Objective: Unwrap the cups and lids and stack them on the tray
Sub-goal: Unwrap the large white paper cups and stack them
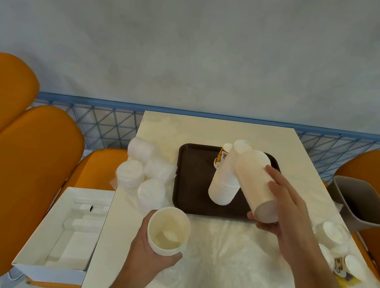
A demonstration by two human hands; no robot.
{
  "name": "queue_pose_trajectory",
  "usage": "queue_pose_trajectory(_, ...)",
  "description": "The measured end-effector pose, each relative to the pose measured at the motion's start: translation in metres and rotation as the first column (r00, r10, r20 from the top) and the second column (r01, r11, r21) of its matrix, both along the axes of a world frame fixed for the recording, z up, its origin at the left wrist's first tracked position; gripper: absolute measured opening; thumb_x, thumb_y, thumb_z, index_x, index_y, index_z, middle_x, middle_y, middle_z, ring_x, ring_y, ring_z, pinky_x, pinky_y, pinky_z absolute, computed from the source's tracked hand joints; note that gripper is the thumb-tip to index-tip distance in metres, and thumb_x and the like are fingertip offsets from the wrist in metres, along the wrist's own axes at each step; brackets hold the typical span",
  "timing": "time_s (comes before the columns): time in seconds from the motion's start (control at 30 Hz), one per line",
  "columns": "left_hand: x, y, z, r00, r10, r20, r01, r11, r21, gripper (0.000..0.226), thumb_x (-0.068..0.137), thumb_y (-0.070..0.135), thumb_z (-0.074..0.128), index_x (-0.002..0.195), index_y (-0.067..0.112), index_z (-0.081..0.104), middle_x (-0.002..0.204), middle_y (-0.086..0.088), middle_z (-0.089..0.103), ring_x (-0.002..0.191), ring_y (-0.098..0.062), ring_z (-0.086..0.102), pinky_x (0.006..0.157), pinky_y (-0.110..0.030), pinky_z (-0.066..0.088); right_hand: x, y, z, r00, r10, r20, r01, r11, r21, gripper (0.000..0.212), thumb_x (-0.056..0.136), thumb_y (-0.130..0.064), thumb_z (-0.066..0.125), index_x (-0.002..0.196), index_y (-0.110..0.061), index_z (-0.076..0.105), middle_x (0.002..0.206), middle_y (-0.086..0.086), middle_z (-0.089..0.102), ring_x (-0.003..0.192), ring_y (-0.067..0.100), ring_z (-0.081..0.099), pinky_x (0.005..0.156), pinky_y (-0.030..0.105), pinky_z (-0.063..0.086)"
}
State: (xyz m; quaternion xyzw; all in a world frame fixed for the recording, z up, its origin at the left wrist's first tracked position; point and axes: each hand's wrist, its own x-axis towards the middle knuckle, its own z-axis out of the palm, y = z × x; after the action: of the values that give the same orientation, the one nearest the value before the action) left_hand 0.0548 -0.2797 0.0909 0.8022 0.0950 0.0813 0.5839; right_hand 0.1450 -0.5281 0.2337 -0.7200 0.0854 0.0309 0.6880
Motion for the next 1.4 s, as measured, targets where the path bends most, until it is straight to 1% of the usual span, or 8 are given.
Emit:
queue_pose_trajectory(0.1,0.001,-0.001,0.001,1.000,-0.005,0.009,0.005,1.000,0.009,0.095,0.050,0.014,0.099,0.122,0.039,0.043,0.121,0.023,0.052,0.116,0.009,0.046,0.083,0.002,0.040,0.010,0.001,0.003,1.000,0.017,-0.017,-0.017,1.000,0.021,0.042,0.091,-0.021,0.068,0.124,-0.045,0.063,0.117,0.004,0.062,0.074,0.036,0.073,0.057,0.033,0.055)
queue_pose_trajectory(0.37,0.001,0.001,0.000,1.000,-0.005,0.029,0.004,0.999,0.035,0.095,0.048,0.014,0.099,0.124,0.032,0.045,0.121,0.017,0.054,0.117,0.008,0.046,0.084,0.004,0.037,0.045,0.010,0.018,0.997,-0.052,0.064,0.058,0.994,-0.095,0.057,0.074,-0.020,0.086,0.122,-0.040,0.062,0.126,0.000,0.054,0.105,0.034,0.066,0.069,0.038,0.064)
queue_pose_trajectory(0.6,0.001,-0.001,0.003,0.999,-0.003,0.047,0.000,0.998,0.055,0.093,0.047,0.013,0.100,0.123,0.026,0.047,0.118,0.018,0.053,0.115,0.014,0.043,0.083,0.007,0.033,0.079,0.024,0.035,0.969,-0.044,0.245,0.154,0.877,-0.454,0.076,0.071,-0.025,0.088,0.137,-0.030,0.050,0.125,-0.006,0.056,0.110,0.022,0.058,0.086,0.047,0.061)
queue_pose_trajectory(0.77,0.001,0.000,-0.001,1.000,0.005,0.025,-0.005,0.999,0.032,0.097,0.047,0.018,0.099,0.125,0.032,0.045,0.122,0.019,0.053,0.118,0.009,0.045,0.085,0.004,0.036,0.096,0.036,0.030,0.931,0.040,0.363,0.174,0.824,-0.539,0.053,0.083,-0.023,0.078,0.128,-0.030,0.050,0.117,0.002,0.062,0.093,0.026,0.065,0.076,0.034,0.057)
queue_pose_trajectory(0.87,0.001,0.002,-0.003,1.000,-0.002,0.018,0.002,1.000,0.011,0.098,0.046,0.021,0.099,0.129,0.028,0.046,0.122,0.020,0.054,0.119,0.004,0.048,0.086,0.001,0.038,0.103,0.039,0.000,0.937,0.101,0.335,0.161,0.725,-0.669,0.036,0.089,-0.023,0.072,0.124,-0.022,0.061,0.128,0.004,0.063,0.102,0.022,0.061,0.082,0.030,0.049)
queue_pose_trajectory(1.03,0.001,0.000,0.001,1.000,0.004,0.025,-0.003,1.000,-0.018,0.095,0.046,0.024,0.096,0.124,0.036,0.043,0.116,0.038,0.050,0.117,0.007,0.047,0.084,0.001,0.039,0.100,0.032,-0.037,0.953,0.134,0.272,0.124,0.646,-0.753,0.050,0.089,-0.020,0.074,0.135,-0.027,0.056,0.144,0.004,0.051,0.120,0.028,0.058,0.089,0.043,0.056)
queue_pose_trajectory(1.23,0.001,0.000,0.000,1.000,0.005,0.023,-0.005,1.000,0.016,0.095,0.047,0.017,0.099,0.124,0.031,0.045,0.117,0.023,0.054,0.116,0.010,0.046,0.083,0.004,0.037,0.096,0.034,-0.028,0.934,0.161,0.319,0.190,0.533,-0.824,0.057,0.086,-0.028,0.076,0.138,-0.027,0.054,0.157,0.005,0.036,0.128,0.038,0.048,0.095,0.050,0.052)
queue_pose_trajectory(1.4,0.001,0.003,-0.003,1.000,-0.016,0.016,0.016,1.000,0.002,0.096,0.047,0.019,0.099,0.125,0.034,0.047,0.116,0.030,0.056,0.116,0.003,0.051,0.085,0.001,0.039,0.037,0.060,-0.040,0.847,0.299,0.439,0.129,0.685,-0.717,0.044,0.081,-0.017,0.076,0.122,-0.020,0.063,0.132,0.000,0.056,0.113,0.024,0.053,0.096,0.043,0.050)
